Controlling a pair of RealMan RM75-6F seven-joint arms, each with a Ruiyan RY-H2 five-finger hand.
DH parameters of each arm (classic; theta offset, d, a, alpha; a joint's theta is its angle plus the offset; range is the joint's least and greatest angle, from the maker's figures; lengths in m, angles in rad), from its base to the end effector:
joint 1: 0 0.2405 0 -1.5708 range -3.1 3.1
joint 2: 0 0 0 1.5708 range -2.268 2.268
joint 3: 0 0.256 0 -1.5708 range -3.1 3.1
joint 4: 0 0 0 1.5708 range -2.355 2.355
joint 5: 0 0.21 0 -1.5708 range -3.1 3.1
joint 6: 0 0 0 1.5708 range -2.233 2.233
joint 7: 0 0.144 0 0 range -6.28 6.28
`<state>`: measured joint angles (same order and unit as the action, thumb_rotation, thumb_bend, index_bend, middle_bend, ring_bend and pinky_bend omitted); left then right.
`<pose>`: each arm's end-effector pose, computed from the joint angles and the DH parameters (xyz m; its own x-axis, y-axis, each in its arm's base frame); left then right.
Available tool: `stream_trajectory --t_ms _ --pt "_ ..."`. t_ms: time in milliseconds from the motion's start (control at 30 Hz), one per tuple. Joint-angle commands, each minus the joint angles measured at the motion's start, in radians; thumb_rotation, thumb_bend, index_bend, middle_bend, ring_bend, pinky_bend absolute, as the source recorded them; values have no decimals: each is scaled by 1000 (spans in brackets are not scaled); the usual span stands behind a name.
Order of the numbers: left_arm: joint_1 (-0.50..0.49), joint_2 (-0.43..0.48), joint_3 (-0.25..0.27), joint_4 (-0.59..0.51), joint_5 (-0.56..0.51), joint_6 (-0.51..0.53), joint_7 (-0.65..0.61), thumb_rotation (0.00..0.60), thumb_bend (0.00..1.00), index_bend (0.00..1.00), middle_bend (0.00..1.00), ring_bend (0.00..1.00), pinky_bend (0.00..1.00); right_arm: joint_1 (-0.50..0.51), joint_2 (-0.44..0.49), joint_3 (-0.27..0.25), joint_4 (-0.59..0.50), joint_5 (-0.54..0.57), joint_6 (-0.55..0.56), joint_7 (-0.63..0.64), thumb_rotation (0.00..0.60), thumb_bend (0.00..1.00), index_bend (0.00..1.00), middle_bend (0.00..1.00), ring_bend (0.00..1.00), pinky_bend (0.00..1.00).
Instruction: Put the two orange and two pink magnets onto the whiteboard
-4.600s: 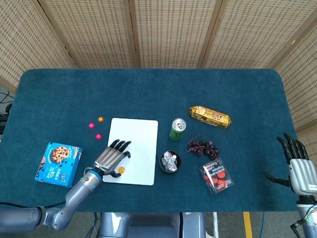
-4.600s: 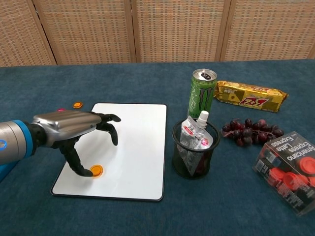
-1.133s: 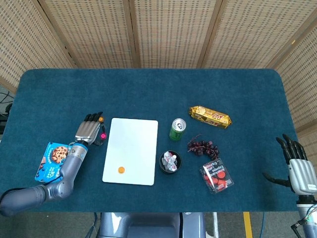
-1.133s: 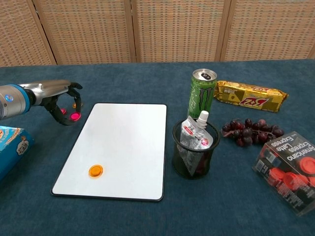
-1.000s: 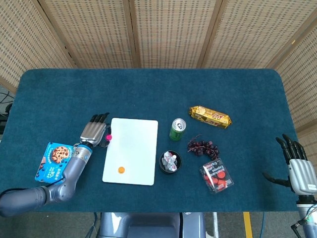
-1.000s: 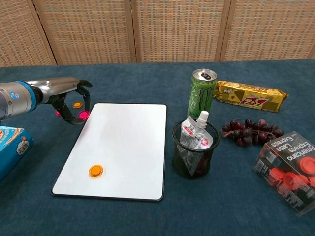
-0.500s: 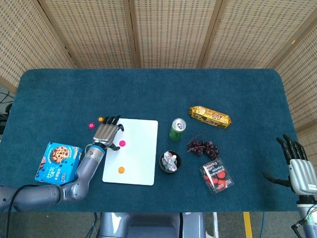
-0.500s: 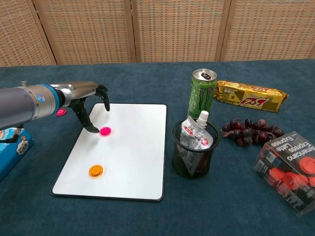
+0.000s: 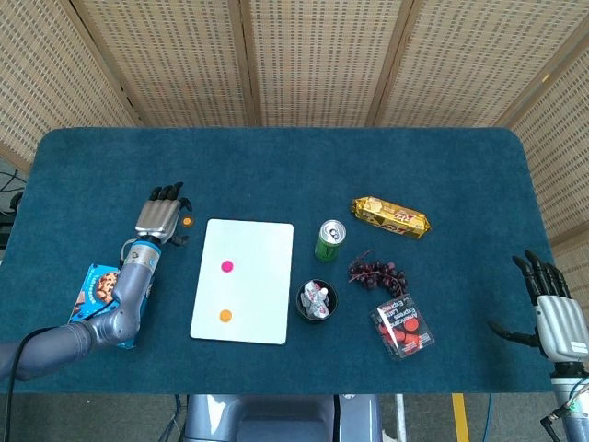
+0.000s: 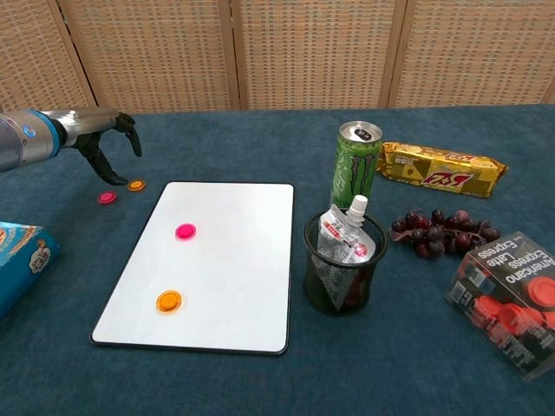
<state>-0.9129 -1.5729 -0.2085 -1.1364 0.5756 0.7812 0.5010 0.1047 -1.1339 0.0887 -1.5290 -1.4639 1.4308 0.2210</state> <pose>-0.2005 0.4316 0.0089 0.4777 0.3420 0.8092 0.8659 -0.0277 -0.4995 -0.3270 -0.1968 0.1638 0.2426 0.0002 0.9701 -0.9700 0.0171 0.2425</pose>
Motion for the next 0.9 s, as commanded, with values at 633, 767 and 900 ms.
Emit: stream_trajectory --t_ms 633,767,900 --pt "-45 -184 -19 394 36 -183 -98 600 287 393 0 0 0 1 5 -1 -6 4 -8 2 600 133 0 0 0 0" --pt "-46 -200 -26 419 31 -195 -94 600 287 394 0 0 0 1 5 -1 -6 4 -10 4 600 136 0 0 0 0" --pt "-49 -210 -31 434 32 -203 -91 600 287 394 0 0 0 1 6 -2 -6 4 -11 5 600 136 0 0 0 0"
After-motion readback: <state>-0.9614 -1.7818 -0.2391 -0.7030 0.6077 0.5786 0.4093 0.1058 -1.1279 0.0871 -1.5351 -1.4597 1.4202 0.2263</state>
